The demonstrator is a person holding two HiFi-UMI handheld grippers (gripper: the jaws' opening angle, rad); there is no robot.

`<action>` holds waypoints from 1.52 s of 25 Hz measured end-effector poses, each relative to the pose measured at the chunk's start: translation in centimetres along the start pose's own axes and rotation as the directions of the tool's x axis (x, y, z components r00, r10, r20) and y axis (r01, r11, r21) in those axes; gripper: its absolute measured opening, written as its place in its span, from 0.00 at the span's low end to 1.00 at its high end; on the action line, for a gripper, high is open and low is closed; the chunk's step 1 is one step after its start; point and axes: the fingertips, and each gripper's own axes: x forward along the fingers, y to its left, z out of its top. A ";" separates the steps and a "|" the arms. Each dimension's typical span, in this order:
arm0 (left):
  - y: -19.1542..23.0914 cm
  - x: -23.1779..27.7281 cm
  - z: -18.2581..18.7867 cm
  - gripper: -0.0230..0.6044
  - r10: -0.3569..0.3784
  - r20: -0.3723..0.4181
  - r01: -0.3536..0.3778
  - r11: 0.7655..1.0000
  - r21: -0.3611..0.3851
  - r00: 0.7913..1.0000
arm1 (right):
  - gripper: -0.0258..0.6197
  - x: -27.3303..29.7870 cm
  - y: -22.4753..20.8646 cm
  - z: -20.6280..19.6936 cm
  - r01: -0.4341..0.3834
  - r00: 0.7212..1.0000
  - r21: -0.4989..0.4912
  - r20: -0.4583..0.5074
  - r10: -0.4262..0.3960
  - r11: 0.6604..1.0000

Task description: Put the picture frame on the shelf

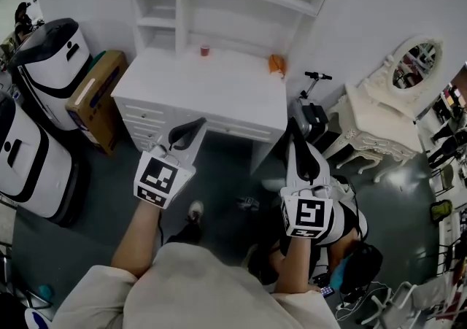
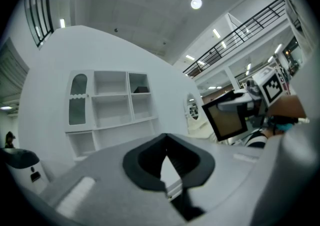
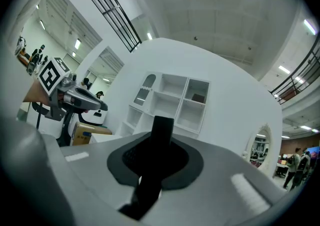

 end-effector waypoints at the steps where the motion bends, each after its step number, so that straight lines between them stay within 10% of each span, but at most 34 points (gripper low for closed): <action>1: 0.6 0.9 -0.2 0.04 0.000 0.004 0.000 1.000 0.001 1.000 | 0.09 1.0 -0.3 -0.2 0.003 1.000 -0.002 0.001 -0.003 1.000; 38: 19.0 23.7 -6.4 0.04 -0.078 -0.023 0.077 0.996 -0.036 0.997 | 0.09 28.9 -7.0 -4.2 0.047 0.996 -0.018 -0.075 -0.048 0.999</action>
